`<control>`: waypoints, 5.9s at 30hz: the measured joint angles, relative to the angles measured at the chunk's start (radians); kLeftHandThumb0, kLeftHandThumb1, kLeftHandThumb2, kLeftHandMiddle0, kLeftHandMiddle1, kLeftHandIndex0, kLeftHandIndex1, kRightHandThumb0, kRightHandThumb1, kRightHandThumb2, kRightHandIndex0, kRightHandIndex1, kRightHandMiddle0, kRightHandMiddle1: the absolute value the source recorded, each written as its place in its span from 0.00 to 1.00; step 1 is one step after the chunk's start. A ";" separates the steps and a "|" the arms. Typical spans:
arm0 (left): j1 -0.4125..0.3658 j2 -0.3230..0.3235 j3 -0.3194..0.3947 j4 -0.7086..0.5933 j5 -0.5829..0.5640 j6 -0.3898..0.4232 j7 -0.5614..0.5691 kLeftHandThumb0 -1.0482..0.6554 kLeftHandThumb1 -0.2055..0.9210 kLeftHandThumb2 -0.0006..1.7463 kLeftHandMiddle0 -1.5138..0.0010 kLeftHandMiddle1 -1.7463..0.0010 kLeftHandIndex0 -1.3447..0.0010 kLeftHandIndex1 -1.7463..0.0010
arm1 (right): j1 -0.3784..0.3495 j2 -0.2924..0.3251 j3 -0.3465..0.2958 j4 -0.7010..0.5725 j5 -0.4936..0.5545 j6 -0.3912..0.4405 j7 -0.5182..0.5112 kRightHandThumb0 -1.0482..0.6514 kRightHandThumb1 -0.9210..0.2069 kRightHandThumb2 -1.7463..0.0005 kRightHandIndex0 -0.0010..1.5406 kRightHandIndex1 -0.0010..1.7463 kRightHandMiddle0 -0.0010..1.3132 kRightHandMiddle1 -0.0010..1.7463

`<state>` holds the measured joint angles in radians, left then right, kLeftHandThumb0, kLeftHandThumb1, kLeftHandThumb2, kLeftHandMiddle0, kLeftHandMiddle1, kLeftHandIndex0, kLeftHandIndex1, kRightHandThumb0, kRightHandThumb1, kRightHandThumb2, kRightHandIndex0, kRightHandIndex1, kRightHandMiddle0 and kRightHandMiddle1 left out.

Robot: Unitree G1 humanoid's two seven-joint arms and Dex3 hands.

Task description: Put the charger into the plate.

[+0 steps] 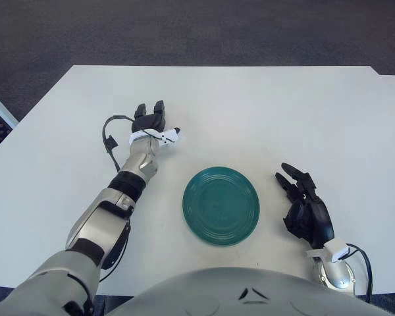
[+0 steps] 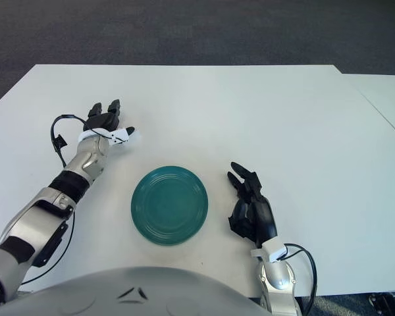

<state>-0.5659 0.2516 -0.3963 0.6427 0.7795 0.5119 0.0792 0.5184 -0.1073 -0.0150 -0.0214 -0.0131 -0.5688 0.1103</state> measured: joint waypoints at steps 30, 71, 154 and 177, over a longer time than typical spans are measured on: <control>-0.034 0.013 -0.048 0.004 0.011 0.064 -0.086 0.00 1.00 0.45 0.91 0.99 0.94 0.95 | -0.017 0.001 0.005 0.015 0.031 -0.021 0.015 0.00 0.00 0.37 0.21 0.01 0.01 0.38; -0.189 -0.004 -0.123 0.143 0.039 0.111 -0.158 0.00 1.00 0.48 0.99 1.00 1.00 1.00 | -0.024 -0.002 0.002 0.027 -0.021 -0.038 -0.005 0.00 0.00 0.33 0.26 0.01 0.04 0.38; -0.065 -0.120 -0.128 -0.001 -0.005 0.249 -0.205 0.00 1.00 0.51 0.94 0.99 0.99 0.61 | -0.008 0.000 0.013 0.011 0.047 0.035 0.013 0.00 0.00 0.43 0.18 0.01 0.01 0.37; -0.209 -0.182 -0.031 0.478 -0.071 -0.064 0.129 0.32 0.82 0.41 0.66 0.67 0.69 0.11 | -0.017 0.001 0.008 -0.006 0.060 0.087 0.014 0.00 0.00 0.46 0.16 0.00 0.00 0.34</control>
<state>-0.7751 0.0692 -0.4271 1.1211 0.7087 0.4483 0.2083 0.5011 -0.1059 -0.0070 -0.0277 0.0469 -0.4815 0.1245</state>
